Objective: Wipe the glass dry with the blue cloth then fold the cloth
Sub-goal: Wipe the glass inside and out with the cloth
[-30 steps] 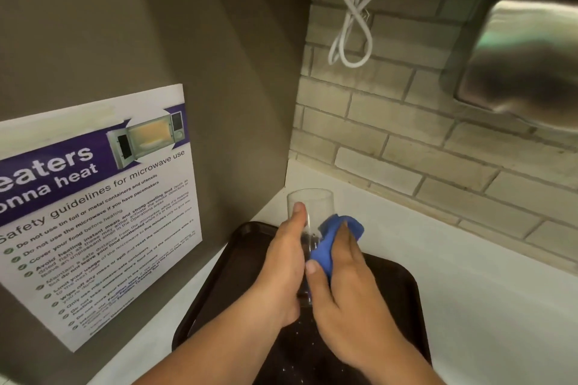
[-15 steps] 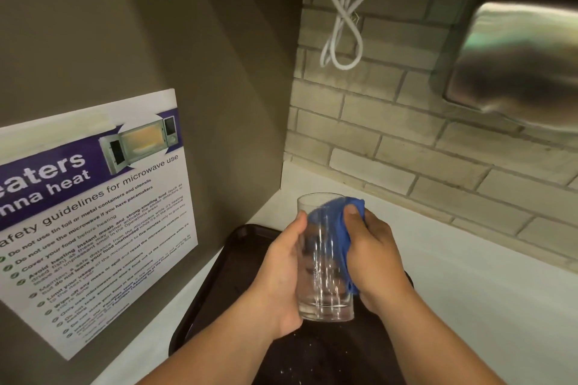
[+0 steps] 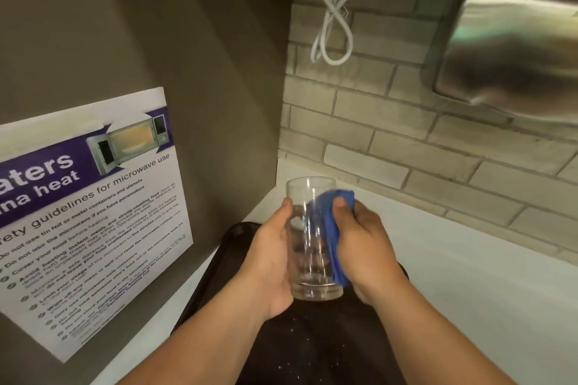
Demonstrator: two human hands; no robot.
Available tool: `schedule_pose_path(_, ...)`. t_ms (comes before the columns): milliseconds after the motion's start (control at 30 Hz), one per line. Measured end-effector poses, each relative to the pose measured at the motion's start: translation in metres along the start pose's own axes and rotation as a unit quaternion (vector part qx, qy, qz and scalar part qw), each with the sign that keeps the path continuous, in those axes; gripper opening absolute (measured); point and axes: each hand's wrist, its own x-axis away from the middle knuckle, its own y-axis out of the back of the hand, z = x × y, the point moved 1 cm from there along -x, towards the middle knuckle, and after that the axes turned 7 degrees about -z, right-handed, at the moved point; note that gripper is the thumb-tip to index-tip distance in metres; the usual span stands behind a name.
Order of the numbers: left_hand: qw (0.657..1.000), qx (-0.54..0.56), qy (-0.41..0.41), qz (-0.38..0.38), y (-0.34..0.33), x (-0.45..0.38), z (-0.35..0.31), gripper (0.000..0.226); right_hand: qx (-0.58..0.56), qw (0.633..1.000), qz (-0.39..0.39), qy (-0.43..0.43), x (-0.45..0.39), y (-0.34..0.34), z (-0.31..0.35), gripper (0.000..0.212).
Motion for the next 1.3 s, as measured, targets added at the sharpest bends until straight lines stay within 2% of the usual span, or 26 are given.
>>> schedule_pose_path(67, 1.0, 0.001, -0.006, -0.026, 0.001, -0.001, -0.006, 0.059, 0.042, 0.998, 0.036, -0.004, 0.017, 0.001, -0.013, 0.034)
schedule_pose_path(133, 0.999, -0.014, -0.004, -0.038, 0.003, -0.003, -0.005, 0.063, 0.15, 0.984, 0.067, 0.069, 0.041, -0.007, -0.024, 0.043)
schedule_pose_path(200, 0.998, -0.041, 0.005, -0.046, 0.005, 0.0, -0.001, 0.067, 0.213, 0.967, 0.055, 0.13, 0.05, -0.017, -0.023, 0.066)
schedule_pose_path(233, 0.998, -0.053, 0.003, -0.04, 0.005, 0.002, 0.002, 0.065, 0.219, 0.964, 0.031, 0.151, 0.047, -0.019, -0.02, 0.069)
schedule_pose_path(333, 0.998, -0.066, -0.022, -0.001, -0.002, 0.01, 0.006, 0.056, 0.157, 0.972, -0.039, 0.169, 0.021, -0.014, -0.003, 0.047)
schedule_pose_path(400, 0.999, -0.039, -0.031, 0.009, -0.008, 0.013, 0.006, 0.067, 0.092, 0.987, -0.047, 0.123, 0.005, -0.006, 0.008, 0.026)
schedule_pose_path(467, 1.0, -0.019, -0.021, 0.01, -0.012, 0.012, 0.004, 0.074, 0.086, 0.989, -0.029, 0.116, 0.008, -0.006, 0.011, 0.025)
schedule_pose_path(500, 1.0, -0.014, -0.011, 0.007, -0.012, 0.009, 0.003, 0.072, 0.135, 0.982, -0.01, 0.129, 0.015, -0.01, 0.009, 0.035)
schedule_pose_path(567, 1.0, 0.007, 0.013, 0.012, -0.009, 0.0, 0.0, 0.069, 0.295, 0.939, 0.027, 0.174, 0.034, -0.023, 0.002, 0.062)
schedule_pose_path(633, 1.0, 0.01, 0.019, 0.011, -0.001, -0.007, 0.002, 0.068, 0.378, 0.898, 0.026, 0.221, 0.044, -0.031, -0.001, 0.067)
schedule_pose_path(667, 1.0, 0.011, 0.019, 0.011, 0.002, -0.008, 0.004, 0.069, 0.378, 0.899, 0.026, 0.22, 0.042, -0.03, 0.001, 0.068)
schedule_pose_path(733, 0.999, 0.026, 0.018, 0.016, 0.006, -0.006, 0.007, 0.07, 0.296, 0.938, 0.021, 0.18, 0.031, -0.023, 0.011, 0.065)
schedule_pose_path(800, 0.999, 0.039, 0.008, 0.03, 0.005, -0.004, 0.01, 0.067, 0.183, 0.976, 0.003, 0.123, 0.012, -0.012, 0.021, 0.052)
schedule_pose_path(900, 0.998, 0.037, -0.013, 0.041, -0.003, -0.002, 0.002, 0.068, 0.115, 0.989, 0.008, 0.096, 0.009, -0.003, 0.026, 0.03)
schedule_pose_path(933, 0.999, 0.032, -0.017, 0.028, -0.004, -0.004, -0.002, 0.067, 0.134, 0.985, 0.033, 0.101, 0.015, -0.003, 0.021, 0.031)
schedule_pose_path(967, 0.999, 0.031, -0.015, 0.008, -0.004, -0.007, -0.007, 0.066, 0.179, 0.975, 0.066, 0.112, 0.024, -0.006, 0.013, 0.041)
schedule_pose_path(1033, 0.999, 0.027, -0.007, -0.026, -0.001, -0.011, -0.012, 0.063, 0.309, 0.934, 0.113, 0.142, 0.042, -0.016, 0.0, 0.071)
schedule_pose_path(1100, 1.0, 0.008, -0.004, -0.027, 0.003, -0.011, -0.009, 0.064, 0.379, 0.901, 0.082, 0.194, 0.048, -0.024, -0.003, 0.072)
schedule_pose_path(1167, 1.0, -0.001, -0.001, -0.013, 0.005, -0.007, 0.0, 0.068, 0.37, 0.895, 0.036, 0.246, 0.041, -0.026, 0.004, 0.07)
schedule_pose_path(1233, 1.0, 0.012, -0.007, 0.015, 0.003, -0.002, 0.006, 0.068, 0.294, 0.927, 0.004, 0.235, 0.026, -0.022, 0.016, 0.067)
schedule_pose_path(1300, 0.999, 0.02, -0.021, 0.03, -0.001, 0.001, 0.005, 0.067, 0.172, 0.974, -0.006, 0.145, 0.01, -0.016, 0.021, 0.042)
